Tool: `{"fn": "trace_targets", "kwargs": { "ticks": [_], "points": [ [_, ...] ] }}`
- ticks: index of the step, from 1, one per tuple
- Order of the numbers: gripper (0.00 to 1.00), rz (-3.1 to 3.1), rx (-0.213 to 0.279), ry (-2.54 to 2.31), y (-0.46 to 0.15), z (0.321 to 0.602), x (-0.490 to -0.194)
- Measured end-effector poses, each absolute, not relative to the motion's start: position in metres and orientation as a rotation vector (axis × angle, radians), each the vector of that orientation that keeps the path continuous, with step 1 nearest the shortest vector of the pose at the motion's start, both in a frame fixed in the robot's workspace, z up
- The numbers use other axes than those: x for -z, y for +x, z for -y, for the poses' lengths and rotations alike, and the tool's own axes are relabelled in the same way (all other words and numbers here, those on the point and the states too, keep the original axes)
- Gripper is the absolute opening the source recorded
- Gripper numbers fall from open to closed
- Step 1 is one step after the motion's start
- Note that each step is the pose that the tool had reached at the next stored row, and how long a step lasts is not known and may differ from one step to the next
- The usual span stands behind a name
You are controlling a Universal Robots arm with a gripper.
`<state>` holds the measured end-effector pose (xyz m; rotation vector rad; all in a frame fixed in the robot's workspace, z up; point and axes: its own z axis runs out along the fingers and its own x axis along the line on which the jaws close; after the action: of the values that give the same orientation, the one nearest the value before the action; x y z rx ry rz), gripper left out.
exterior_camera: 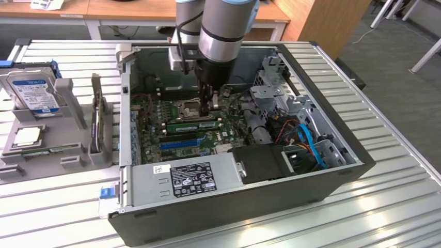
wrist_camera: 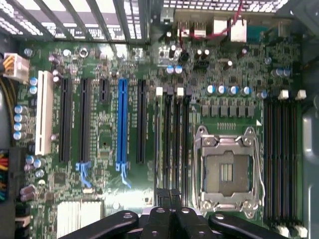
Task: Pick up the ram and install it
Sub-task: 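Press down the ram until it locks into place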
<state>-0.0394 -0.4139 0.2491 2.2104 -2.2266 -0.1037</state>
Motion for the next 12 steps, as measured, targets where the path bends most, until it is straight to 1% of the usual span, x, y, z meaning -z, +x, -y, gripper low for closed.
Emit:
{"fn": "trace_targets", "kwargs": {
  "ticks": [12],
  "points": [
    [0.10,2.227,0.104,2.210,-0.064,0.414,-0.249]
  ]
}}
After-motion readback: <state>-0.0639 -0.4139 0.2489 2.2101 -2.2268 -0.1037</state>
